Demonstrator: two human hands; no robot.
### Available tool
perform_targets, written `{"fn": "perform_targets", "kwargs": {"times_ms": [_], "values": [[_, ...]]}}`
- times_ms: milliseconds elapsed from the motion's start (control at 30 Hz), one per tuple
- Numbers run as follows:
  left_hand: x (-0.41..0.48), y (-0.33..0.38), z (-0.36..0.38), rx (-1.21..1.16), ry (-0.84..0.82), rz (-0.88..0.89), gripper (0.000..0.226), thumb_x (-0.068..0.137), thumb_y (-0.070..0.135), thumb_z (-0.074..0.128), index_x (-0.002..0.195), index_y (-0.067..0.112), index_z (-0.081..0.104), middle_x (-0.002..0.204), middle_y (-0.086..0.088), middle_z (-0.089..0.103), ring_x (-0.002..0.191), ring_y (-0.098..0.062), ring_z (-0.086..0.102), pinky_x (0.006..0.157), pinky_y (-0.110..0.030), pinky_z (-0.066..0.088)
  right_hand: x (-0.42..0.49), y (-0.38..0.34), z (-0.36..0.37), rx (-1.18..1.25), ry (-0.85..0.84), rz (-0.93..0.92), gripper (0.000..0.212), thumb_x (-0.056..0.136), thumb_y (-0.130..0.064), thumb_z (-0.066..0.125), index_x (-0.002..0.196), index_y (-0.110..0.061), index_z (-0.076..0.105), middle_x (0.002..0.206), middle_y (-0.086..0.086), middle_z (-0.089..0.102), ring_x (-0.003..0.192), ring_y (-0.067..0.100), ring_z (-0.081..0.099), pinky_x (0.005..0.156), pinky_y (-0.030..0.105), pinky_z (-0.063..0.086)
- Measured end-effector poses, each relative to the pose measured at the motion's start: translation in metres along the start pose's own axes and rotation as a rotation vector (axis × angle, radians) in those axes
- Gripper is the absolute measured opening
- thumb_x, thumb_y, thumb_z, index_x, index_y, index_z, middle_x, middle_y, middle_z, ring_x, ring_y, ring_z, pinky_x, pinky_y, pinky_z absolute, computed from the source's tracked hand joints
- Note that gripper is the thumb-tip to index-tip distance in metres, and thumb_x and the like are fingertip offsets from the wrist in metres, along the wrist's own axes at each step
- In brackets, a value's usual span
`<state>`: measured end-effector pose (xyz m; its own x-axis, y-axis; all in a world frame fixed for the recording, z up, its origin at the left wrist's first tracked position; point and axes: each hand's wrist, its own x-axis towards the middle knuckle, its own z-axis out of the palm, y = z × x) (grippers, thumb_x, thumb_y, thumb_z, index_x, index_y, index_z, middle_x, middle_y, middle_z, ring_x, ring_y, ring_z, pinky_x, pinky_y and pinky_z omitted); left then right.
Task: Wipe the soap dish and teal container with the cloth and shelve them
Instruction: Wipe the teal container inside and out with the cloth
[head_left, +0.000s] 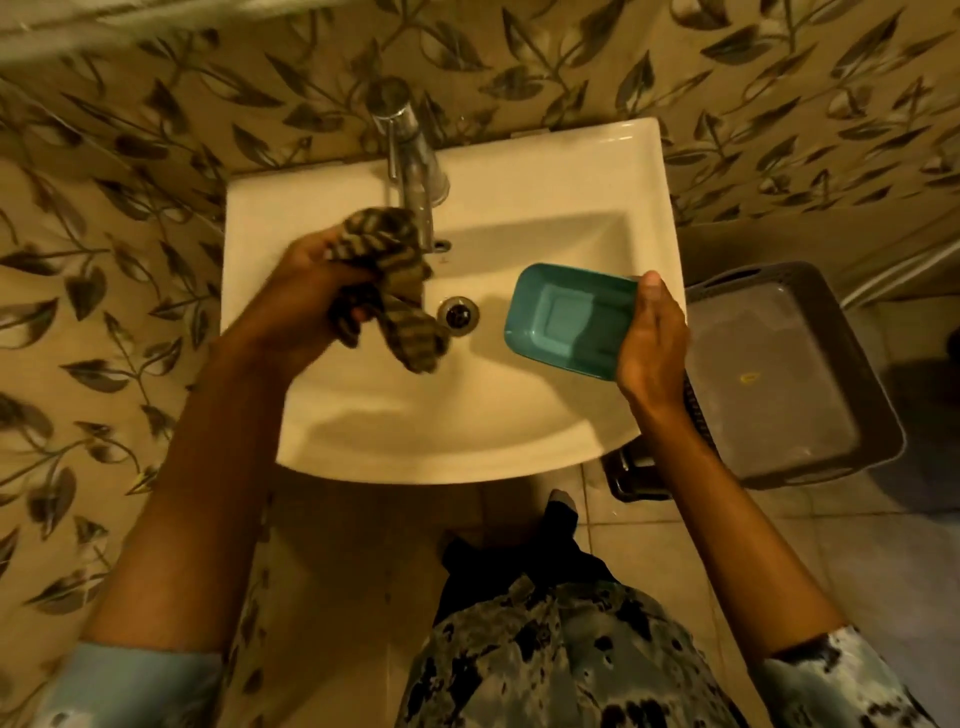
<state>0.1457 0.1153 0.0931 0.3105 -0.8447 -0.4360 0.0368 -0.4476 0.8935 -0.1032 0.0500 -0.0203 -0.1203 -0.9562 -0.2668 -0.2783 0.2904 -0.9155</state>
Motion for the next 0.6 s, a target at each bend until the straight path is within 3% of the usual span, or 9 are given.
{"fn": "perform_targets", "kwargs": {"times_ms": [100, 200, 267, 333, 400, 433, 500, 600], "values": [[0.029, 0.002, -0.035, -0.014, 0.288, -0.002, 0.025, 0.091, -0.002, 0.04, 0.098, 0.011, 0.061, 0.057, 0.008, 0.067, 0.04, -0.002, 0.053, 0.035, -0.015, 0.036, -0.002, -0.007, 0.005, 0.012, -0.027, 0.016, 0.04, 0.091, -0.056, 0.025, 0.089, -0.032, 0.056, 0.097, 0.0, 0.058, 0.099, 0.023, 0.055, 0.095, 0.048, 0.046], [0.07, 0.001, -0.053, 0.037, 0.505, 0.029, 0.025, 0.088, 0.006, 0.049, 0.111, 0.0, 0.06, 0.083, -0.009, 0.064, 0.053, -0.013, 0.053, 0.04, -0.022, 0.038, -0.006, -0.009, 0.013, 0.054, -0.089, 0.043, 0.041, 0.096, -0.052, 0.027, 0.092, -0.026, 0.059, 0.101, 0.005, 0.061, 0.1, 0.025, 0.057, 0.097, 0.048, 0.046], [0.096, 0.007, -0.051, -0.047, 0.482, 0.09, 0.013, 0.088, 0.001, 0.046, 0.094, 0.0, 0.058, 0.082, -0.014, 0.055, 0.056, -0.018, 0.05, 0.045, -0.027, 0.037, -0.012, -0.009, 0.019, 0.114, -0.127, 0.086, 0.036, 0.1, -0.047, 0.03, 0.088, -0.029, 0.058, 0.099, 0.002, 0.061, 0.1, 0.023, 0.057, 0.099, 0.049, 0.046], [0.121, 0.014, -0.047, -0.207, 0.509, 0.077, 0.015, 0.089, -0.004, 0.046, 0.097, 0.006, 0.054, 0.09, -0.015, 0.057, 0.059, -0.016, 0.055, 0.045, -0.027, 0.045, -0.017, -0.009, 0.025, 0.185, -0.157, 0.118, 0.035, 0.101, -0.045, 0.031, 0.086, -0.031, 0.059, 0.097, -0.003, 0.061, 0.101, 0.021, 0.057, 0.101, 0.048, 0.045], [0.14, 0.014, -0.047, -0.547, 0.481, 0.023, 0.023, 0.089, -0.006, 0.048, 0.106, 0.007, 0.055, 0.106, -0.014, 0.06, 0.072, -0.017, 0.059, 0.049, -0.025, 0.053, -0.019, -0.01, 0.03, 0.231, -0.192, 0.145, 0.038, 0.1, -0.046, 0.031, 0.102, -0.026, 0.063, 0.112, 0.003, 0.063, 0.111, 0.025, 0.057, 0.105, 0.05, 0.043], [0.145, 0.009, -0.049, -0.604, 0.429, -0.015, 0.023, 0.09, -0.002, 0.049, 0.11, 0.007, 0.055, 0.108, -0.012, 0.061, 0.078, -0.02, 0.06, 0.053, -0.03, 0.056, -0.019, -0.01, 0.032, 0.241, -0.199, 0.165, 0.043, 0.1, -0.047, 0.031, 0.117, -0.02, 0.06, 0.124, 0.007, 0.06, 0.119, 0.027, 0.054, 0.108, 0.051, 0.04], [0.147, -0.003, -0.056, -0.416, 0.388, -0.111, 0.033, 0.09, 0.01, 0.056, 0.122, 0.009, 0.053, 0.106, -0.007, 0.063, 0.088, -0.023, 0.062, 0.062, -0.038, 0.059, -0.017, -0.011, 0.035, 0.25, -0.213, 0.203, 0.052, 0.1, -0.048, 0.031, 0.134, -0.013, 0.05, 0.138, 0.012, 0.053, 0.129, 0.028, 0.049, 0.112, 0.051, 0.036], [0.15, -0.021, -0.074, 0.114, 0.517, -0.182, 0.067, 0.083, 0.026, 0.068, 0.139, 0.01, 0.037, 0.138, -0.012, 0.05, 0.114, -0.03, 0.059, 0.086, -0.047, 0.057, -0.017, -0.018, 0.039, 0.244, -0.246, 0.225, 0.053, 0.099, -0.051, 0.029, 0.129, -0.015, 0.054, 0.13, 0.012, 0.059, 0.12, 0.029, 0.055, 0.107, 0.051, 0.041]]}}
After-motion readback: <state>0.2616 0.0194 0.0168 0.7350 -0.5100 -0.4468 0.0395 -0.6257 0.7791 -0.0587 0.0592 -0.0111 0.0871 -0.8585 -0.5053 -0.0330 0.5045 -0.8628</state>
